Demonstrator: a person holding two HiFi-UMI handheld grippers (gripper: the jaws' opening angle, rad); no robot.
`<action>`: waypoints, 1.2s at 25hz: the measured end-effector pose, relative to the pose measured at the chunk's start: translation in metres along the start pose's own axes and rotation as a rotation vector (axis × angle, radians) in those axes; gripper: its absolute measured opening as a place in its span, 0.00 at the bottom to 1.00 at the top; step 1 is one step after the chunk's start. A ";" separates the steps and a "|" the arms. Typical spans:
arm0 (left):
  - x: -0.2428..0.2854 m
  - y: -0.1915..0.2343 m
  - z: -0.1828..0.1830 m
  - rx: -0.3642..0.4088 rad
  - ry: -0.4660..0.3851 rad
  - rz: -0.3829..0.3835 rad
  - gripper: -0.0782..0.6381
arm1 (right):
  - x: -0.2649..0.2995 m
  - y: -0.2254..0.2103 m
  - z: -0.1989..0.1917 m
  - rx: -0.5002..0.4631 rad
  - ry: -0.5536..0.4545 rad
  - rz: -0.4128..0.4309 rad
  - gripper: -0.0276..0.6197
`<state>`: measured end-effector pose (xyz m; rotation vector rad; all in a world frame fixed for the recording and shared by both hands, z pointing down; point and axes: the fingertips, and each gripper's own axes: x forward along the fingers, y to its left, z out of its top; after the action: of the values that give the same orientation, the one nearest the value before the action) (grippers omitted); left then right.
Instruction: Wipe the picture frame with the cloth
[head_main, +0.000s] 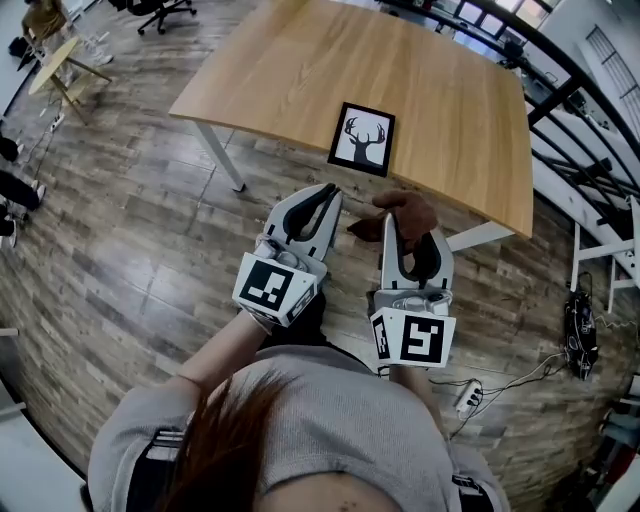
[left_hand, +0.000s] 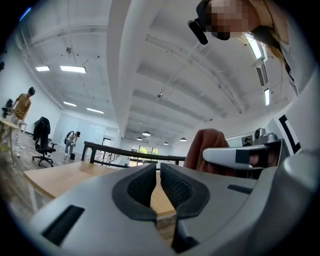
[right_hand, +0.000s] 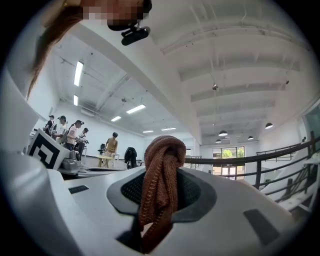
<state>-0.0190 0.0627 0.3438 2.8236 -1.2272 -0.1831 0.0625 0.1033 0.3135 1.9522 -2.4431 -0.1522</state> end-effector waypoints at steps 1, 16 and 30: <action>0.011 0.011 -0.006 -0.008 0.025 -0.008 0.12 | 0.014 -0.003 -0.003 -0.001 0.007 0.000 0.25; 0.125 0.139 -0.144 -0.262 0.519 -0.090 0.37 | 0.194 -0.057 -0.033 0.033 0.067 -0.070 0.25; 0.144 0.146 -0.250 -0.838 0.710 -0.101 0.40 | 0.213 -0.075 -0.084 0.081 0.182 -0.021 0.25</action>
<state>0.0052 -0.1407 0.5940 1.9353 -0.6276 0.2361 0.0934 -0.1260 0.3794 1.9274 -2.3486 0.1202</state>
